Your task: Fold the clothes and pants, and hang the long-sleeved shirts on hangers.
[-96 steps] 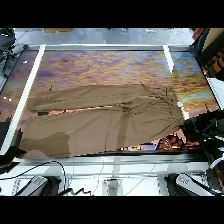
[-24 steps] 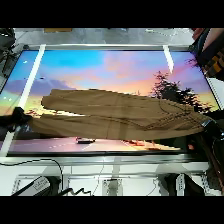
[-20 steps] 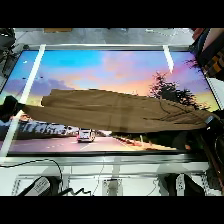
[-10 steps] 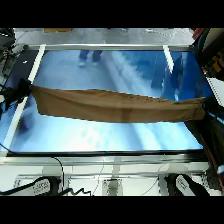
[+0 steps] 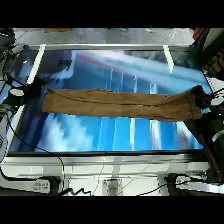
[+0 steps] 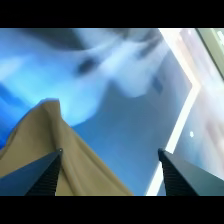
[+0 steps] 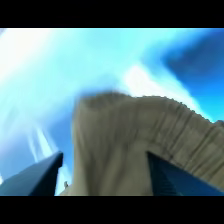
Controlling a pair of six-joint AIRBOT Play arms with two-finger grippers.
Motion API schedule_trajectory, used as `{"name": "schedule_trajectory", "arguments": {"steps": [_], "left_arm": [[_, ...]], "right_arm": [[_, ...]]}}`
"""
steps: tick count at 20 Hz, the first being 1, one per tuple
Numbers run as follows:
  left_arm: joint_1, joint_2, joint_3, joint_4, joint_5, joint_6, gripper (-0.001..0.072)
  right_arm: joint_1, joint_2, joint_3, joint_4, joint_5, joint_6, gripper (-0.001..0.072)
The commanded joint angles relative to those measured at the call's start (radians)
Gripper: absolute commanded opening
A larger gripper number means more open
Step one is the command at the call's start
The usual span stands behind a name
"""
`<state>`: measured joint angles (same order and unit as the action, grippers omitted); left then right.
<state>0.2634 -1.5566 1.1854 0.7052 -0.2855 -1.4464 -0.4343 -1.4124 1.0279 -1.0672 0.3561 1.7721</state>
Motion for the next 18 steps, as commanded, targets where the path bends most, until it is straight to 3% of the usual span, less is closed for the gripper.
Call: {"name": "schedule_trajectory", "arguments": {"steps": [1, 4, 6, 8, 13, 15, 18], "left_arm": [[0.017, 0.015, 0.008, 0.005, -0.090, 0.053, 0.0701], [0.089, 0.063, 0.007, 0.103, -0.305, 0.074, 0.0697], [0.145, 0.081, -0.006, 0.216, -0.476, 0.043, 0.0624], [0.185, 0.108, -0.068, 0.251, -0.549, 0.040, 0.0622], [0.167, 0.109, -0.241, 0.220, -0.476, 0.037, 0.0626], [0.129, 0.068, -0.243, 0.185, -0.431, 0.037, 0.0718], [0.060, 0.011, -0.241, 0.091, -0.272, 0.037, 0.0717]], "right_arm": [[0.024, -0.030, 0.021, -0.016, -0.001, -0.013, 0.0615], [0.023, -0.004, 0.026, -0.096, 0.046, -0.013, 0.0616], [0.023, 0.010, 0.026, -0.127, 0.065, -0.016, 0.0615], [0.023, 0.016, 0.026, -0.128, 0.075, -0.040, 0.0615], [0.024, 0.016, 0.026, -0.127, 0.126, -0.043, 0.0618], [0.026, 0.016, 0.029, -0.124, 0.172, -0.109, 0.0627], [0.047, 0.016, 0.056, -0.123, 0.251, -0.232, 0.0627]]}}
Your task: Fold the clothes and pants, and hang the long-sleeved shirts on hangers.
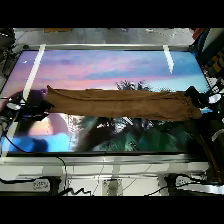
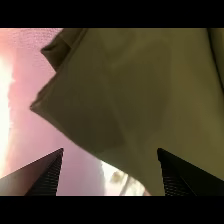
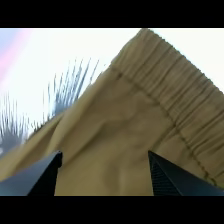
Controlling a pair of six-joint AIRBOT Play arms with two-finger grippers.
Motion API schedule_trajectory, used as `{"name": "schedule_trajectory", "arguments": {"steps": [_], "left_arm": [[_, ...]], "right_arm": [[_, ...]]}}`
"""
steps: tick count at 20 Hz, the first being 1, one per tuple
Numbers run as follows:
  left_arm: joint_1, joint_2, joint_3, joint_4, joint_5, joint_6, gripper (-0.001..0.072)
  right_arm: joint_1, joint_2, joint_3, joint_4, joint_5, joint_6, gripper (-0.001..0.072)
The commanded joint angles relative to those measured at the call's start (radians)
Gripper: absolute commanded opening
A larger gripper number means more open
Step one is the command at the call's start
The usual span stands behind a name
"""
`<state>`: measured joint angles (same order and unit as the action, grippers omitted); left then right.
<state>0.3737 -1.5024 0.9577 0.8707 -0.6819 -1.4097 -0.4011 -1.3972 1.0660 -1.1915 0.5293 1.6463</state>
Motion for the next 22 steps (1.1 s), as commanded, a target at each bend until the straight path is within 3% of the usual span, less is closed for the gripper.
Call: {"name": "schedule_trajectory", "arguments": {"steps": [1, 3, 4, 5, 6, 7, 8, 9, 10, 15, 18, 22], "left_arm": [[-0.072, -0.055, -0.014, -0.089, 0.201, 0.000, 0.0717], [-0.107, -0.062, -0.013, -0.096, 0.383, 0.000, 0.0703], [-0.121, -0.061, -0.012, -0.098, 0.467, 0.000, 0.0655], [-0.132, -0.061, -0.010, -0.106, 0.540, 0.000, 0.0545], [-0.139, -0.061, -0.005, -0.122, 0.595, 0.000, 0.0360], [-0.142, -0.060, 0.006, -0.124, 0.610, 0.000, 0.0105], [-0.142, -0.058, 0.027, -0.123, 0.607, 0.001, 0.0012], [-0.142, -0.048, 0.052, -0.116, 0.599, 0.005, 0.0011], [-0.142, -0.029, 0.083, -0.068, 0.577, 0.004, 0.0011], [-0.150, 0.166, 0.258, 0.235, 0.267, 0.005, 0.0011], [-0.153, 0.321, 0.289, 0.255, 0.201, 0.005, 0.0011], [-0.191, 0.502, 0.289, 0.255, 0.069, 0.031, 0.0011]], "right_arm": [[0.025, 0.001, 0.031, 0.002, 0.090, -0.138, 0.0626], [0.052, 0.001, 0.059, 0.002, 0.094, -0.170, 0.0625], [0.066, 0.001, 0.071, 0.003, 0.081, -0.171, 0.0624], [0.081, 0.000, 0.079, 0.003, 0.064, -0.171, 0.0617], [0.097, 0.000, 0.081, 0.003, 0.040, -0.171, 0.0614], [0.116, 0.000, 0.081, 0.009, 0.019, -0.171, 0.0560], [0.141, 0.000, 0.081, 0.020, 0.004, -0.171, 0.0349], [0.171, 0.001, 0.081, 0.050, -0.003, -0.171, 0.0077], [0.202, 0.001, 0.081, 0.086, -0.015, -0.169, 0.0034], [0.433, 0.000, 0.082, 0.122, -0.167, -0.164, 0.0032], [0.587, -0.025, 0.130, 0.123, -0.167, -0.161, 0.0032], [0.773, -0.135, 0.306, 0.122, -0.111, -0.076, 0.0032]]}}
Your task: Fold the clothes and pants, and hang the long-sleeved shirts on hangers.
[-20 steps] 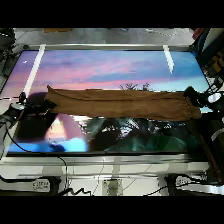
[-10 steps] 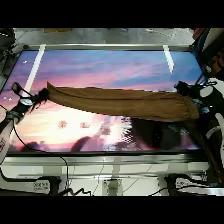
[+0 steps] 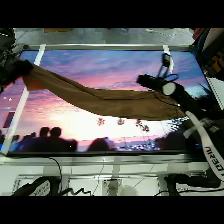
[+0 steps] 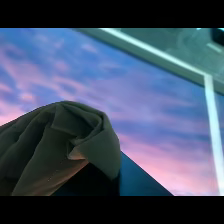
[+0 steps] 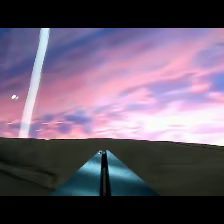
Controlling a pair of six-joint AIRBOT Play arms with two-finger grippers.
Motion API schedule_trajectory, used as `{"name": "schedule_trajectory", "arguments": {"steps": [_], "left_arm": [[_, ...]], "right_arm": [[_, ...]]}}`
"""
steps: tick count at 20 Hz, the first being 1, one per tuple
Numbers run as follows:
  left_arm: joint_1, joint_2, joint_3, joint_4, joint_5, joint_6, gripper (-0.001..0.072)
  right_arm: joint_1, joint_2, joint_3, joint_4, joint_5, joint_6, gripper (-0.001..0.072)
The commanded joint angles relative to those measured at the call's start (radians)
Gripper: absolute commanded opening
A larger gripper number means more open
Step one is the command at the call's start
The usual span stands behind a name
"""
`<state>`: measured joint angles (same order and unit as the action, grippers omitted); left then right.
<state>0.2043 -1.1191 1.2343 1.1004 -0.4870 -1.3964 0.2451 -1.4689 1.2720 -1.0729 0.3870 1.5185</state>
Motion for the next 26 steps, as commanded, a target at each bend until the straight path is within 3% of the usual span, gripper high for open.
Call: {"name": "schedule_trajectory", "arguments": {"steps": [1, 4, 9, 15, 18, 22, 26], "left_arm": [[-0.033, 0.158, 0.013, 0.025, -0.177, 0.018, 0.0011], [-0.042, 0.225, 0.013, 0.025, -0.233, 0.017, 0.0011], [-0.042, 0.206, 0.011, -0.040, -0.270, 0.016, 0.0011], [-0.042, 0.108, 0.011, -0.062, -0.266, 0.016, 0.0012], [-0.043, 0.040, 0.011, -0.117, -0.266, 0.013, 0.0012], [-0.086, -0.064, 0.011, -0.280, -0.278, 0.014, 0.0011], [-0.307, -0.177, 0.011, -0.294, -0.302, 0.014, 0.0011]], "right_arm": [[0.173, -0.107, 0.164, 0.005, 0.081, 0.069, 0.0032], [0.309, -0.238, 0.342, 0.015, 0.186, 0.089, 0.0032], [0.522, -0.440, 0.539, 0.090, 0.196, 0.191, 0.0032], [0.661, -0.517, 0.580, 0.110, 0.201, 0.208, 0.0032], [0.634, -0.512, 0.580, 0.042, 0.235, 0.207, 0.0033], [0.492, -0.483, 0.580, -0.106, 0.420, 0.189, 0.0033], [0.258, -0.453, 0.580, -0.147, 0.597, 0.189, 0.0033]]}}
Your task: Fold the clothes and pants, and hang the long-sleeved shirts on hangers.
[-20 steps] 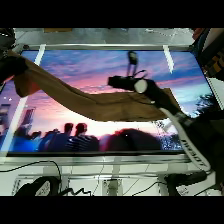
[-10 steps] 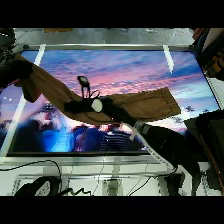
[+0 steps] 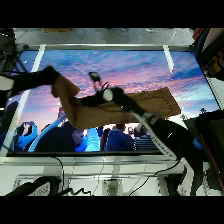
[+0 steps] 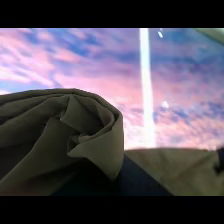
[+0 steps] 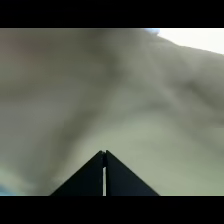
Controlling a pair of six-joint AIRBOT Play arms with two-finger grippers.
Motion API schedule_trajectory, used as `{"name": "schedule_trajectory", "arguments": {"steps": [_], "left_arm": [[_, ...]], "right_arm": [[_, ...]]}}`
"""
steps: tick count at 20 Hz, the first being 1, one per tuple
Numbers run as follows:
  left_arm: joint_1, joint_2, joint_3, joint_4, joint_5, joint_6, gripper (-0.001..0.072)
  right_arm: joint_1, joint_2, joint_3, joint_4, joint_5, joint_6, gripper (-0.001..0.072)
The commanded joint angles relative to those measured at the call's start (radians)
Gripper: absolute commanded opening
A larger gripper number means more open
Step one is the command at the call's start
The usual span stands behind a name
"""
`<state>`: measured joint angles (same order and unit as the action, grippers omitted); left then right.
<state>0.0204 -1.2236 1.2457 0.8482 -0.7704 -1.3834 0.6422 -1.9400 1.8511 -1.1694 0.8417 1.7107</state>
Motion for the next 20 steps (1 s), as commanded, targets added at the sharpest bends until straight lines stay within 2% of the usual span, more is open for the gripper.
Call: {"name": "schedule_trajectory", "arguments": {"steps": [1, 3, 4, 5, 6, 8, 10, 15, 17, 18, 20], "left_arm": [[-0.201, -0.099, 0.000, -0.041, -0.017, 0.005, 0.0011], [-0.338, -0.146, 0.000, -0.038, -0.005, 0.005, 0.0012], [-0.390, -0.167, 0.000, -0.031, 0.000, 0.010, 0.0094], [-0.429, -0.185, 0.000, -0.022, -0.002, 0.030, 0.0496], [-0.455, -0.195, 0.000, -0.013, -0.010, 0.034, 0.0686], [-0.463, -0.188, 0.000, 0.021, -0.038, 0.088, 0.0699], [-0.419, -0.164, 0.000, 0.141, -0.076, 0.090, 0.0698], [-0.160, -0.130, -0.005, 0.462, -0.275, 0.053, 0.0698], [-0.032, -0.131, -0.042, 0.462, -0.292, 0.093, 0.0697], [0.032, -0.134, -0.073, 0.425, -0.286, 0.142, 0.0697], [0.141, -0.157, -0.138, 0.248, -0.287, 0.243, 0.0697]], "right_arm": [[-0.194, 0.024, 0.001, -0.052, 0.169, -0.003, 0.0033], [-0.303, 0.036, 0.001, -0.051, 0.214, -0.002, 0.0033], [-0.354, 0.043, 0.001, -0.051, 0.233, -0.002, 0.0033], [-0.399, 0.050, 0.001, -0.051, 0.248, -0.002, 0.0033], [-0.443, 0.058, 0.001, -0.052, 0.266, -0.002, 0.0033], [-0.518, 0.073, 0.001, -0.052, 0.299, -0.003, 0.0033], [-0.572, 0.082, 0.001, -0.052, 0.328, -0.003, 0.0033], [-0.616, 0.086, 0.001, -0.059, 0.356, -0.031, 0.0034], [-0.610, 0.086, 0.001, -0.058, 0.356, -0.031, 0.0033], [-0.607, 0.086, 0.001, -0.058, 0.355, -0.032, 0.0034], [-0.598, 0.086, 0.001, -0.059, 0.350, -0.050, 0.0034]]}}
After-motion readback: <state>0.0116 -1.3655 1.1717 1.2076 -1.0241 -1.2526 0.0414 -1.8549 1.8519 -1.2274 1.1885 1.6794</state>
